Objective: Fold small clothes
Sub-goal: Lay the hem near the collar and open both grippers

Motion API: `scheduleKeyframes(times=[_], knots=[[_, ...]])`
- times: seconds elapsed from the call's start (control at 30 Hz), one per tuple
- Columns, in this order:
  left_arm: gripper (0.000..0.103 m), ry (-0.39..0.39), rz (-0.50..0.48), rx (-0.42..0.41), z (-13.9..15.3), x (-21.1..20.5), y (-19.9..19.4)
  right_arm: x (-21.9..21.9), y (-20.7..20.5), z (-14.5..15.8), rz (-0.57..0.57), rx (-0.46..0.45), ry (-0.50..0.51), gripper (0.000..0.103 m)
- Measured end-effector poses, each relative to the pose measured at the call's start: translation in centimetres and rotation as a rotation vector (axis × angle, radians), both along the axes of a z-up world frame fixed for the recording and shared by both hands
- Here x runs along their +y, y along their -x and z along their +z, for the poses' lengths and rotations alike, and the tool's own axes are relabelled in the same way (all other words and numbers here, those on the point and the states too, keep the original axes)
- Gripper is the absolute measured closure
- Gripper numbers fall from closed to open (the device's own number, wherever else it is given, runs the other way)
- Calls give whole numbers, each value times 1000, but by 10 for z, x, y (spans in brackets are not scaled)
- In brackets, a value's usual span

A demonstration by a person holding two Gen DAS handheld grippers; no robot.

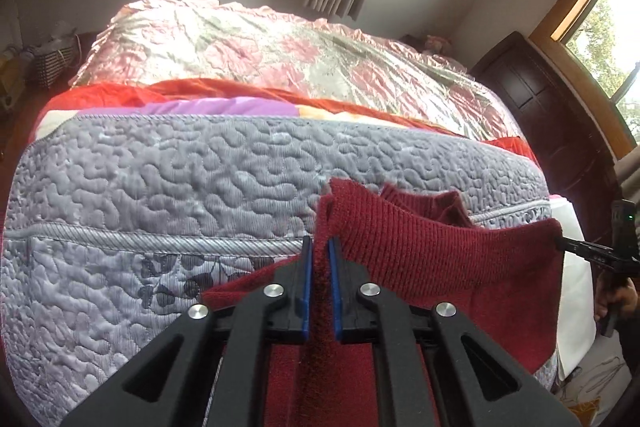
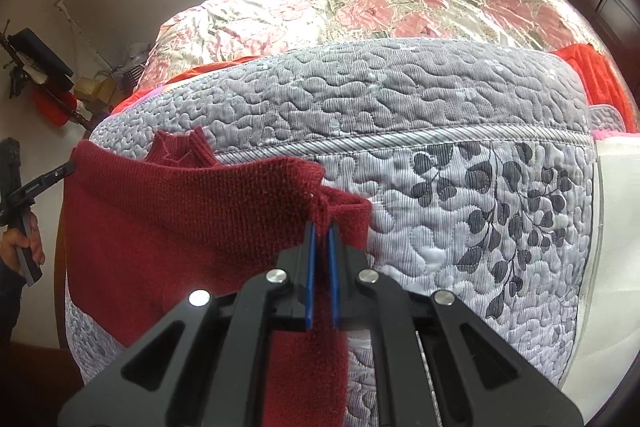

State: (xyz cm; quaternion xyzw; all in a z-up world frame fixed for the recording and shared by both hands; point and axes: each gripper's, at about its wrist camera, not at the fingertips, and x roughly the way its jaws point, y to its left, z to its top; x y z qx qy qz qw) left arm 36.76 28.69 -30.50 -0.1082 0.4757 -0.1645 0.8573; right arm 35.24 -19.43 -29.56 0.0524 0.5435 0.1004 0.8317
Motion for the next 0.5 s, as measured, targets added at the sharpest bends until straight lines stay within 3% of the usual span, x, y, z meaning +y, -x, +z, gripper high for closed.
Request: scheduleKeyframes(times=[0.13, 0.23, 0.33, 0.5], knots=[[96, 14, 30, -61, 23, 11, 4, 2, -14, 16, 5, -47, -1, 98], [96, 26, 66, -59, 24, 26, -9, 5, -34, 21, 7, -65, -11, 98], [96, 57, 83, -39, 14, 35, -31, 9, -57, 13, 7, -58, -10, 98], [96, 31, 52, 37, -23, 25, -65, 12, -88, -18, -12, -5, 8, 98]])
